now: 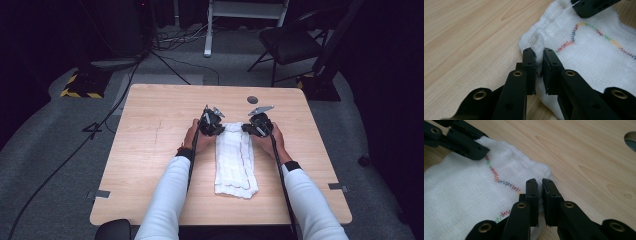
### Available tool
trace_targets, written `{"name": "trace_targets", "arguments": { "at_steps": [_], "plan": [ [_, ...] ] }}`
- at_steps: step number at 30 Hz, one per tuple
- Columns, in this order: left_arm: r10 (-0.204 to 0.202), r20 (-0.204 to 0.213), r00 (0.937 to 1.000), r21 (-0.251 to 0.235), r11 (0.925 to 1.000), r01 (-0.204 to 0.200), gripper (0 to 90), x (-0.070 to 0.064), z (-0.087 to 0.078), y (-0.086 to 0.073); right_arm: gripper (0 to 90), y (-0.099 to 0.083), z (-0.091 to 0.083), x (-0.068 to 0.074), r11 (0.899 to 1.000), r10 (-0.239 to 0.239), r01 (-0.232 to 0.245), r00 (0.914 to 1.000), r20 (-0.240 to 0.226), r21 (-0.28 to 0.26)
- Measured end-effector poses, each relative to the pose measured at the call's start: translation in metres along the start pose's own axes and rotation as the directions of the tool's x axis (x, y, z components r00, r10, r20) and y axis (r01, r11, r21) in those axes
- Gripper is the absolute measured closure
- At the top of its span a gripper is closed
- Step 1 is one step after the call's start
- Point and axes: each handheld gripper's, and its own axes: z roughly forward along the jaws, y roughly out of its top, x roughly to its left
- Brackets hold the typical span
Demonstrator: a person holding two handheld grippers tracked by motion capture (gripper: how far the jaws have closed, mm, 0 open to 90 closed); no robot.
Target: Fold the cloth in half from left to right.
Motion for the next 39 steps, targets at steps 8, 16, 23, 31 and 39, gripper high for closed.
{"name": "trace_targets", "arguments": {
  "at_steps": [8,16,23,31,39],
  "plan": [
    [0.019,-0.055,0.9983,-0.035,0.9992,-0.021,81.5,0.0,-0.01,0.005,84.6,0.008,-0.012,0.005,0.998,-0.031,0.033,0.9989,0.034,-0.057],
    [0.022,-0.132,0.991,-0.067,0.9972,-0.031,81.6,-0.001,-0.021,0.022,84.8,0.021,-0.024,0.011,0.99,-0.056,0.068,0.9934,0.1,-0.121],
    [0.022,-0.135,0.9906,-0.099,0.9945,-0.035,81.7,0.001,-0.03,0.031,84.8,0.029,-0.031,0.008,0.986,-0.048,0.065,0.9925,0.113,-0.152],
    [0.04,-0.159,0.9864,-0.099,0.9935,-0.056,82.0,0.005,-0.041,0.04,84.9,0.039,-0.038,0.009,0.981,-0.053,0.075,0.9909,0.123,-0.181],
    [0.052,-0.129,0.9902,-0.108,0.992,-0.066,81.6,0.006,-0.045,0.033,85.1,0.041,-0.042,0.013,0.978,-0.071,0.089,0.9927,0.097,-0.188]
  ]
}}
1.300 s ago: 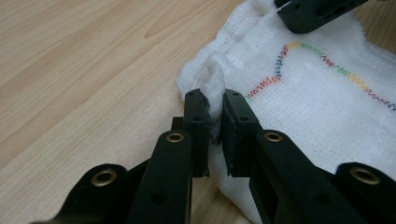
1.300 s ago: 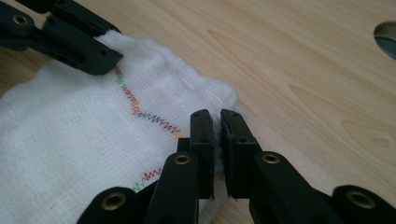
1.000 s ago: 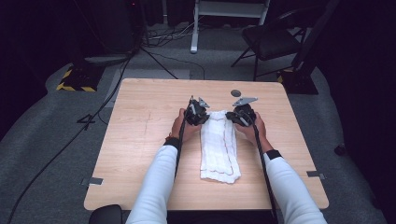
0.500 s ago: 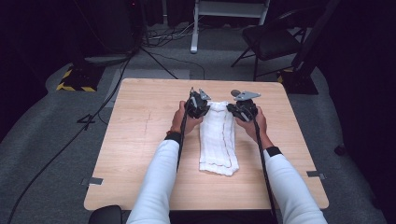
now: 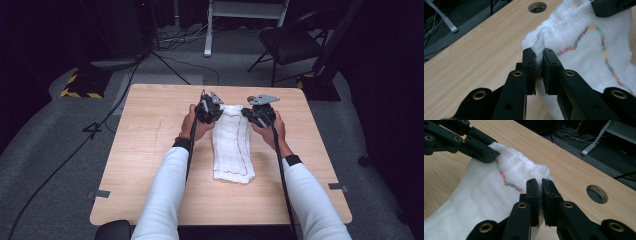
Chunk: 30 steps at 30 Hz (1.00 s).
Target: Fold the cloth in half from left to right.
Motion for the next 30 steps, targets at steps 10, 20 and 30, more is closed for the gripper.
{"name": "trace_targets", "arguments": {
  "at_steps": [10,20,30],
  "plan": [
    [-0.008,0.052,0.9986,0.012,0.9999,0.008,81.7,-0.004,0.001,-0.011,85.1,-0.012,-0.002,0.006,1.0,-0.003,0.003,0.9992,-0.04,0.012],
    [-0.018,0.103,0.9945,0.009,0.9998,0.017,80.8,-0.011,-0.004,-0.023,85.1,-0.028,-0.008,0.015,1.0,-0.022,0.023,0.9949,-0.098,0.017],
    [0.046,0.155,0.9869,-0.012,0.9989,-0.045,80.5,-0.023,-0.02,-0.03,85.1,-0.037,-0.023,0.019,1.0,-0.031,0.029,0.9889,-0.145,-0.011]
  ]
}}
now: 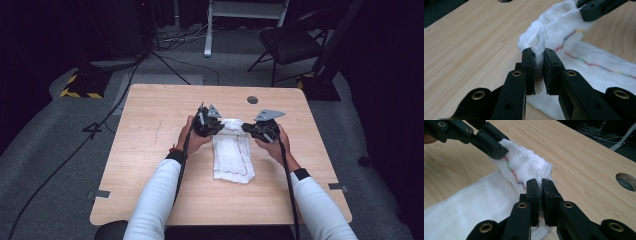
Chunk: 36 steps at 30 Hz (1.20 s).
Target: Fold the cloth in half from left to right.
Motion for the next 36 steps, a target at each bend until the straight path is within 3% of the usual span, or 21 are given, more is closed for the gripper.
{"name": "trace_targets", "arguments": {
  "at_steps": [10,17,22,28,36],
  "plan": [
    [0.053,0.041,0.9978,-0.003,0.9986,-0.052,80.8,-0.014,-0.014,-0.009,85.1,-0.006,-0.013,0.009,1.0,-0.018,0.017,0.9984,-0.054,-0.01],
    [0.069,0.079,0.9945,-0.012,0.9976,-0.068,80.8,-0.021,-0.025,-0.017,85.1,-0.01,-0.023,0.018,0.999,-0.043,0.043,0.9954,-0.086,-0.006],
    [0.087,0.097,0.9915,-0.008,0.9962,-0.087,80.8,-0.028,-0.03,-0.022,85.0,-0.012,-0.028,0.027,0.998,-0.067,0.067,0.9916,-0.111,-0.003],
    [0.107,0.121,0.9868,-0.007,0.9942,-0.107,80.7,-0.037,-0.036,-0.031,85.1,-0.018,-0.037,0.034,0.998,-0.064,0.063,0.9862,-0.153,-0.01],
    [0.128,0.138,0.9821,0.005,0.9915,-0.13,80.2,-0.05,-0.039,-0.042,85.0,-0.027,-0.042,0.046,0.996,-0.083,0.088,0.9785,-0.188,0.016]
  ]
}}
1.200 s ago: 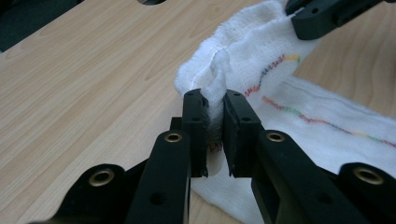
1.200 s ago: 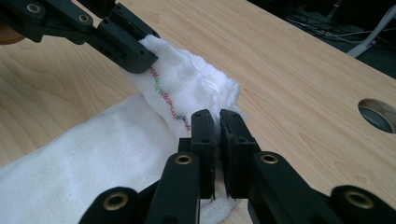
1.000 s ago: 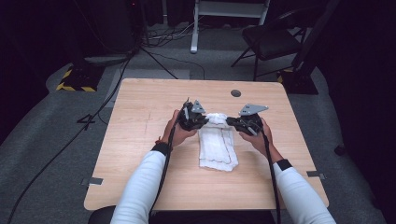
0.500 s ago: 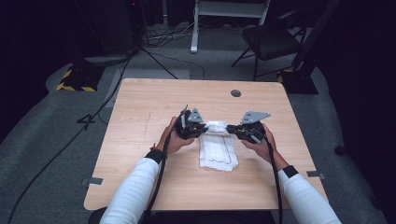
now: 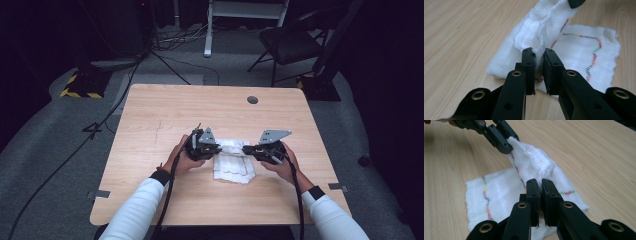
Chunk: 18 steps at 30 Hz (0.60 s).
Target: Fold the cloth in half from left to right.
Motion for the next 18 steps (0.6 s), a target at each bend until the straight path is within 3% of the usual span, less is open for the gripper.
{"name": "trace_targets", "arguments": {
  "at_steps": [18],
  "plan": [
    [0.061,0.039,0.9974,0.043,0.9971,-0.063,79.1,-0.034,0.001,-0.012,84.8,-0.021,-0.012,0.019,0.999,-0.022,0.024,0.999,-0.039,0.047]
  ]
}}
